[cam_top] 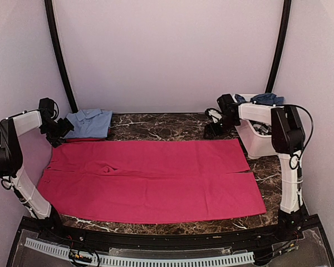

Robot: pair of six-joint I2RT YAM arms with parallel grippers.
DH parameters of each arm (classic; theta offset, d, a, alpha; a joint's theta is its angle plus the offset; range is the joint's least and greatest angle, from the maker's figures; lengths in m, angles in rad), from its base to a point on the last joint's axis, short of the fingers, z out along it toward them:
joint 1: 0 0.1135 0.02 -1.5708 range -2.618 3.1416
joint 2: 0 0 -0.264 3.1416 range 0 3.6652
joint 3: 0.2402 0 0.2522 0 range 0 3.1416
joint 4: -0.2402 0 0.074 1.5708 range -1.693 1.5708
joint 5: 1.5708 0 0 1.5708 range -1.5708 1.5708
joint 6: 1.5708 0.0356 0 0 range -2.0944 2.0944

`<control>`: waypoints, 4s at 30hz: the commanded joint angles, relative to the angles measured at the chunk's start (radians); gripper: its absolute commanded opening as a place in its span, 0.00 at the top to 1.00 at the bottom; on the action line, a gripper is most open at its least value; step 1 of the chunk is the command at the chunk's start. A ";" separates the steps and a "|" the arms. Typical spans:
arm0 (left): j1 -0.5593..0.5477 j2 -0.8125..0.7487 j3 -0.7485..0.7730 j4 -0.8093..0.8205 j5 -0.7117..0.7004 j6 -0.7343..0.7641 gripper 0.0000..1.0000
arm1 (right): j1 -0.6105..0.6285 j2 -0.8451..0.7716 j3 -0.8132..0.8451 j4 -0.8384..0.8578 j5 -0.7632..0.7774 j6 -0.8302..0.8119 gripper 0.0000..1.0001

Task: Fold and stack the mixed laundry pile
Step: Flatten out the crumpled trousers at the center of the board.

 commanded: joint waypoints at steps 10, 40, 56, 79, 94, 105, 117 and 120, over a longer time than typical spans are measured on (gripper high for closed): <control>0.001 0.020 0.019 -0.022 -0.016 0.006 0.10 | -0.007 0.115 0.077 -0.070 0.021 -0.077 0.23; 0.093 0.155 0.092 -0.054 -0.012 -0.028 0.10 | -0.004 0.036 -0.014 -0.036 0.060 -0.095 1.00; 0.025 -0.416 -0.273 -0.201 0.033 -0.168 0.08 | 0.123 -0.310 -0.101 -0.095 0.047 -0.022 0.26; -0.028 -0.148 -0.457 -0.222 0.027 -0.400 0.18 | 0.380 -0.364 -0.655 0.037 -0.155 0.157 0.28; -0.033 0.143 -0.144 -0.075 0.107 -0.251 0.32 | 0.218 -0.213 -0.395 -0.045 -0.112 0.085 0.31; -0.047 -0.283 -0.283 -0.236 0.039 -0.318 0.17 | 0.437 -0.651 -0.639 -0.195 0.048 0.130 0.29; -0.049 -0.580 -0.452 -0.370 -0.045 -0.423 0.13 | 0.492 -0.765 -0.804 -0.078 0.100 0.715 0.29; -0.046 -0.599 -0.460 -0.354 -0.054 -0.426 0.11 | 0.441 -0.839 -0.881 -0.039 0.110 0.829 0.30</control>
